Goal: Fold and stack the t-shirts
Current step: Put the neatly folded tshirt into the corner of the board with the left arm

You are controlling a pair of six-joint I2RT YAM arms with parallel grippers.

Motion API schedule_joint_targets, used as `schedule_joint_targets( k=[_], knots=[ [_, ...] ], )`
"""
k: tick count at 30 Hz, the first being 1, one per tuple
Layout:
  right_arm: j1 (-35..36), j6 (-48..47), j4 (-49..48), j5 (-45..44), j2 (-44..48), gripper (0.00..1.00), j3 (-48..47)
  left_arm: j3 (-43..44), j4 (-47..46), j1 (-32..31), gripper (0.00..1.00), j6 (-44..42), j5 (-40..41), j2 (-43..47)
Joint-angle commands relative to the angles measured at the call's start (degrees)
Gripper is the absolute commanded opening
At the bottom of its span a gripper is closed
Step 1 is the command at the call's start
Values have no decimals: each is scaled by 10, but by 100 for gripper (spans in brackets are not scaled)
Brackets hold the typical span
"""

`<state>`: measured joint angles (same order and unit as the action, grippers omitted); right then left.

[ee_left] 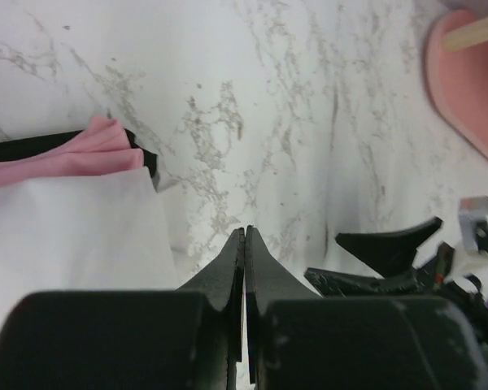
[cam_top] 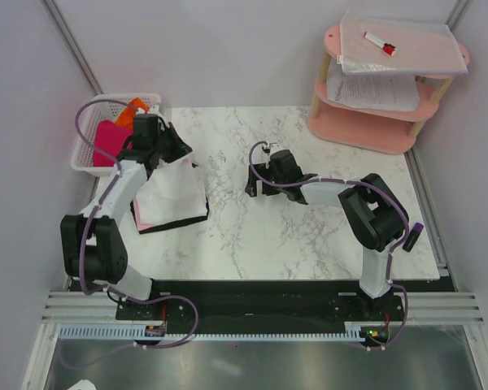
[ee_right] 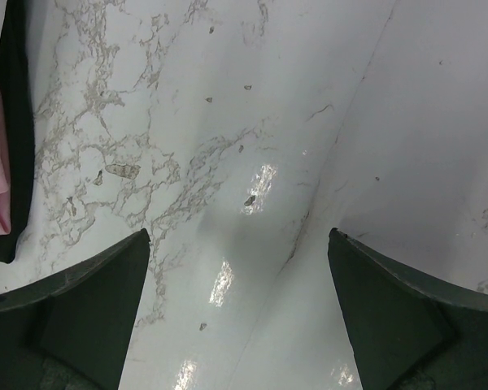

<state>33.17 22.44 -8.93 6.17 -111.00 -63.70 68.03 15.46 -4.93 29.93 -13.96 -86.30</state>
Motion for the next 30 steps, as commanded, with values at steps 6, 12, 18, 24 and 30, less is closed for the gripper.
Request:
schedule_joint_targets(
  k=[6,12,18,24,30],
  knots=[
    [1,-13,51,-12,-7,98,2,237,153,8,2,-36,109,-222],
    [-3,-17,57,-14,-3,98,4,330,215,9,2,-49,128,-331],
    [-6,-18,59,-13,-1,98,4,308,222,19,2,-44,125,-354],
    [-7,-19,61,-10,-1,98,5,274,223,20,2,-53,132,-353],
    [-7,-19,62,-9,3,98,6,212,214,18,2,-55,125,-333]
  ],
)
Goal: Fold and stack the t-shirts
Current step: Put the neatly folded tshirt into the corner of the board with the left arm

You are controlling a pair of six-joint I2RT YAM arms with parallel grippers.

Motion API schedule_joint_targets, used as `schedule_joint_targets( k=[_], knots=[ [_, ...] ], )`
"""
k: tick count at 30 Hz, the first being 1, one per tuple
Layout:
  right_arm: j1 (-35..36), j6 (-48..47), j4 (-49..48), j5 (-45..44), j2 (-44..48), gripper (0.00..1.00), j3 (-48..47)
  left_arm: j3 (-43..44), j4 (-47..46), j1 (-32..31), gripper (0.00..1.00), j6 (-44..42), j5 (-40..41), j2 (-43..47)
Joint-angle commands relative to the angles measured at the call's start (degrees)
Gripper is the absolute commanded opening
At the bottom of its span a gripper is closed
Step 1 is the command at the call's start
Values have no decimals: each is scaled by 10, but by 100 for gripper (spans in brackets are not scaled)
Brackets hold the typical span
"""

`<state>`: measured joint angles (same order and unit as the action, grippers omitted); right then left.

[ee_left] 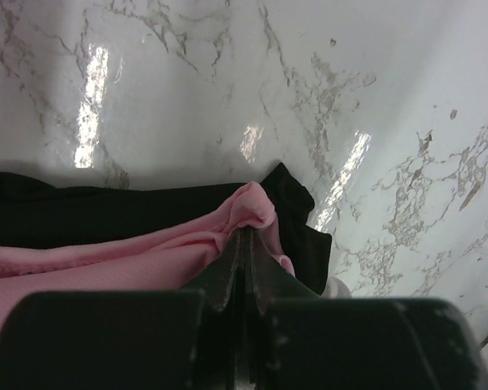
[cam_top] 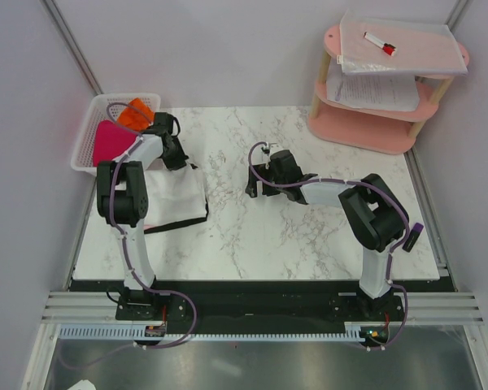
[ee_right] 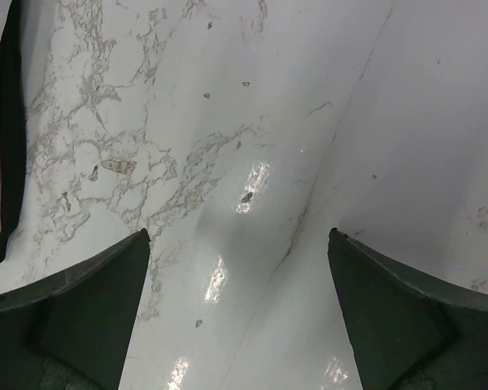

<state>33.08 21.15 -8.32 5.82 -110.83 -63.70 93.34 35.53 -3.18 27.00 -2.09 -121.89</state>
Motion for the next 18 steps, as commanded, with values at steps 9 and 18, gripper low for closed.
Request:
schedule_joint_targets(
  k=[9,18],
  knots=[
    [-6,-5,57,-2,5,98,8,-191,-35,-2,2,-15,13,83],
    [-6,-3,56,-1,5,98,9,-200,-73,-20,2,-30,19,173]
  ],
)
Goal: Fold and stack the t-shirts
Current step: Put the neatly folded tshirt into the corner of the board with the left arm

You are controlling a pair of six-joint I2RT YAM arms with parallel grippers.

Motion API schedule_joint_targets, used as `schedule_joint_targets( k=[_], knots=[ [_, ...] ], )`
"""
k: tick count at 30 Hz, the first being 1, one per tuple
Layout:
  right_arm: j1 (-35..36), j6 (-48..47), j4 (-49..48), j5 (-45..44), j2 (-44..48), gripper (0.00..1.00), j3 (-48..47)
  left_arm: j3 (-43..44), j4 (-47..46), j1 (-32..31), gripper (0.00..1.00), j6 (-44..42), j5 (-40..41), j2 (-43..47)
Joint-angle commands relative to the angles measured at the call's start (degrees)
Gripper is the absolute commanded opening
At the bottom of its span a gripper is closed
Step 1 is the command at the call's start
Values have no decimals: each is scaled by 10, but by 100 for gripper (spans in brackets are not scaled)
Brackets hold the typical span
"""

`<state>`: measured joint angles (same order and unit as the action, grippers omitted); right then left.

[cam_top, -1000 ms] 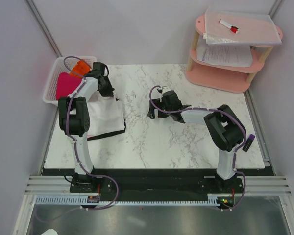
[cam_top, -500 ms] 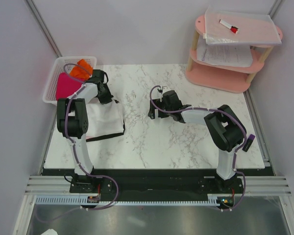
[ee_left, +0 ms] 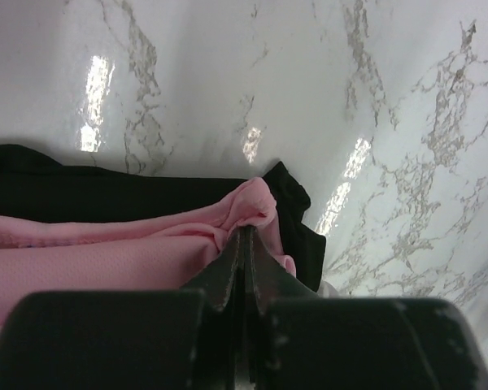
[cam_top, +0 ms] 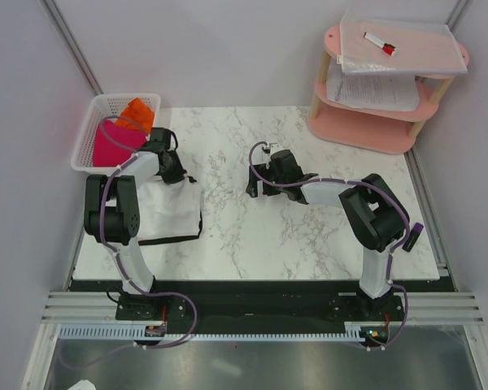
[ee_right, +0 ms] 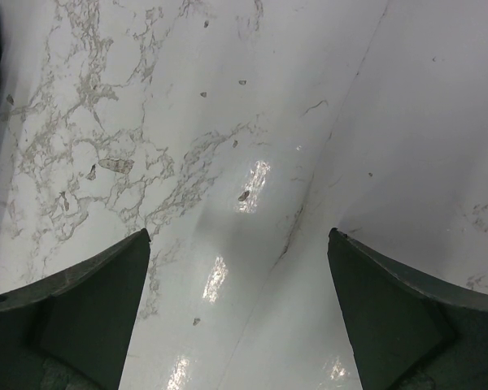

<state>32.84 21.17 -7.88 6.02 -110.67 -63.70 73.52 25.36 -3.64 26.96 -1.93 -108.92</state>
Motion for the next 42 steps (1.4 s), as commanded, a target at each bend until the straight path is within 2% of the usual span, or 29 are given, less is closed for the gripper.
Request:
schedule_joint_targets(
  k=[1,8,14,18,34,40,42],
  knots=[
    [-4,-4,52,-3,4,98,8,17,30,-20,2,-34,17,48],
    [-6,-6,53,-8,3,98,8,78,42,-80,2,-51,35,34],
    [-8,-6,57,-10,0,98,6,82,48,-146,2,-44,44,-7],
    [-8,-8,59,-12,-2,98,4,62,57,-161,2,-26,64,-22],
    [-12,-6,63,-10,-2,98,0,-43,123,-152,2,2,139,14],
    [-11,-3,60,0,-5,98,-1,-98,131,-102,2,1,167,41],
    [-11,-1,60,6,-8,98,-3,-114,137,-75,2,-2,201,45]
  ],
)
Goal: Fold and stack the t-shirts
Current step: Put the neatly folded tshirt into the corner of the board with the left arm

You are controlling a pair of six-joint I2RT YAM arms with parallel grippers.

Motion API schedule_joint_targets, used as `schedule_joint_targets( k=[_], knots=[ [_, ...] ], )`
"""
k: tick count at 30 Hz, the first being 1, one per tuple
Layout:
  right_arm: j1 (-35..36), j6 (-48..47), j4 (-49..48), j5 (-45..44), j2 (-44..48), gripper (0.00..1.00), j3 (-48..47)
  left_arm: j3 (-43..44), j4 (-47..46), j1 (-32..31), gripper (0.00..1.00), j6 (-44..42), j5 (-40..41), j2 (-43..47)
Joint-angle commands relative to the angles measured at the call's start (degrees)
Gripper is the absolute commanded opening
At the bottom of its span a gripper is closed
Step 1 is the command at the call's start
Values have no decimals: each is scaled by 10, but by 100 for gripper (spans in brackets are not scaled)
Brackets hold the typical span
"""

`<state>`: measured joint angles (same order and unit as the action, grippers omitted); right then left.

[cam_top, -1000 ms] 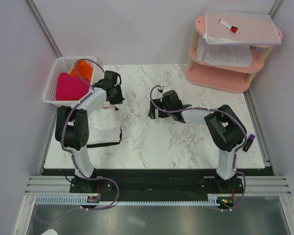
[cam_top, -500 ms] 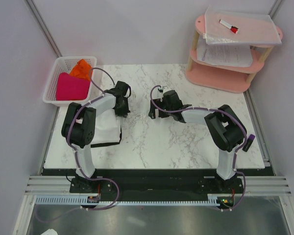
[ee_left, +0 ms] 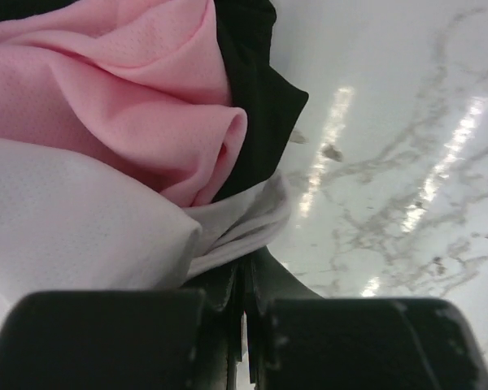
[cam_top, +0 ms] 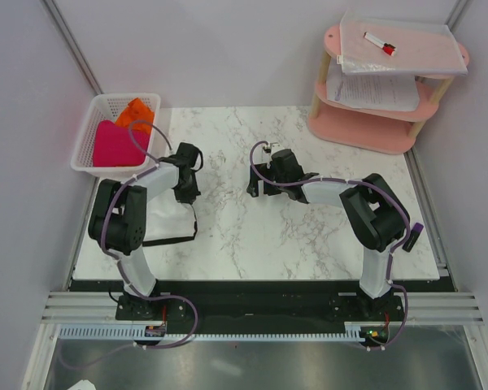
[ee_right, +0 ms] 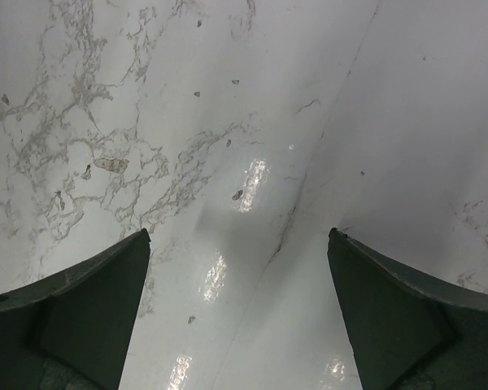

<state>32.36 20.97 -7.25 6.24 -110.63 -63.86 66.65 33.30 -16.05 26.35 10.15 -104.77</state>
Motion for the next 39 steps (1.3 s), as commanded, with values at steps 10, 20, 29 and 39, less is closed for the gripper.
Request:
schedule_joint_targets(
  k=[10,20,29,39],
  knots=[
    [-5,17,37,36,-22,98,0,-49,100,134,2,26,223,-10],
    [-5,21,33,40,-26,98,0,-68,69,129,2,27,206,12],
    [-5,10,29,-25,21,98,14,-43,6,31,76,-37,147,169],
    [-5,-8,37,-139,95,98,23,-57,-199,0,100,-116,-130,178]
  ],
)
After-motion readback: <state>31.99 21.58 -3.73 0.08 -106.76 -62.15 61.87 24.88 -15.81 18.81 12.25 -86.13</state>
